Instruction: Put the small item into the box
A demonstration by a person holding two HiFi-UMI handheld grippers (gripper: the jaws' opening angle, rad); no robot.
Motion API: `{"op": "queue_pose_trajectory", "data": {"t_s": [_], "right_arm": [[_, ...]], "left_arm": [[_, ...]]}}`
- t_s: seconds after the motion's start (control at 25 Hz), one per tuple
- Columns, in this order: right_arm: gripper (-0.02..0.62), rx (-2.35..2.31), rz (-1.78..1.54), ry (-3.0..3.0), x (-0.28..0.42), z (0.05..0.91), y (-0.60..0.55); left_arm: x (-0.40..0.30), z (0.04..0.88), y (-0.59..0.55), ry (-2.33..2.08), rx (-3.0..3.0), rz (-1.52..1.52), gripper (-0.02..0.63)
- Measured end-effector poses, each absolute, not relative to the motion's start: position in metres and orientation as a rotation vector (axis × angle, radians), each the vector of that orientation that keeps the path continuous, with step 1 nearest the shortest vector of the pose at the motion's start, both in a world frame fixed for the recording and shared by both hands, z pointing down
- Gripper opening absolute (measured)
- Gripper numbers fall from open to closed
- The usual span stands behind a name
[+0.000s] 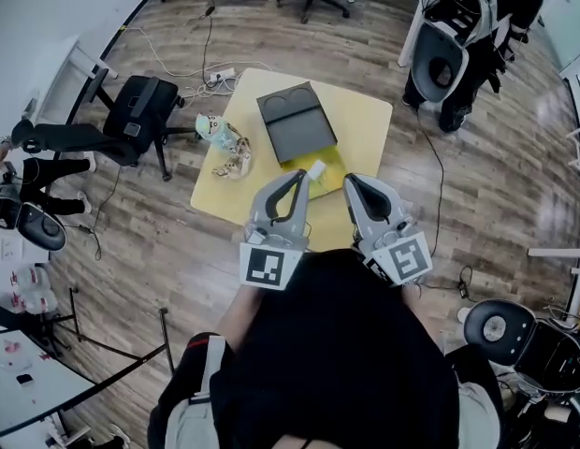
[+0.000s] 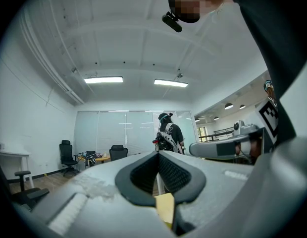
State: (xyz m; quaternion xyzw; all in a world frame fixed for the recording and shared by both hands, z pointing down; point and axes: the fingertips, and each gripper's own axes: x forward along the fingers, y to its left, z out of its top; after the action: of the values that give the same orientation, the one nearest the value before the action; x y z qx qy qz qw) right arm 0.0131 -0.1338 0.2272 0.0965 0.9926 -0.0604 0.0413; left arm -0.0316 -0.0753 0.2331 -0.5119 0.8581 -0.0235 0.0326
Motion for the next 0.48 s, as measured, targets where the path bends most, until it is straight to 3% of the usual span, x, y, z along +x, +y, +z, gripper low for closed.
{"op": "queue_pose_trajectory", "data": {"t_s": [0.48], "right_arm": [[0.0, 0.282, -0.182, 3.055, 0.0156, 0.2309, -0.135]], "left_arm": [[-0.0295, 0.2372, -0.0768, 2.642, -1.591, -0.067, 0.002]]}}
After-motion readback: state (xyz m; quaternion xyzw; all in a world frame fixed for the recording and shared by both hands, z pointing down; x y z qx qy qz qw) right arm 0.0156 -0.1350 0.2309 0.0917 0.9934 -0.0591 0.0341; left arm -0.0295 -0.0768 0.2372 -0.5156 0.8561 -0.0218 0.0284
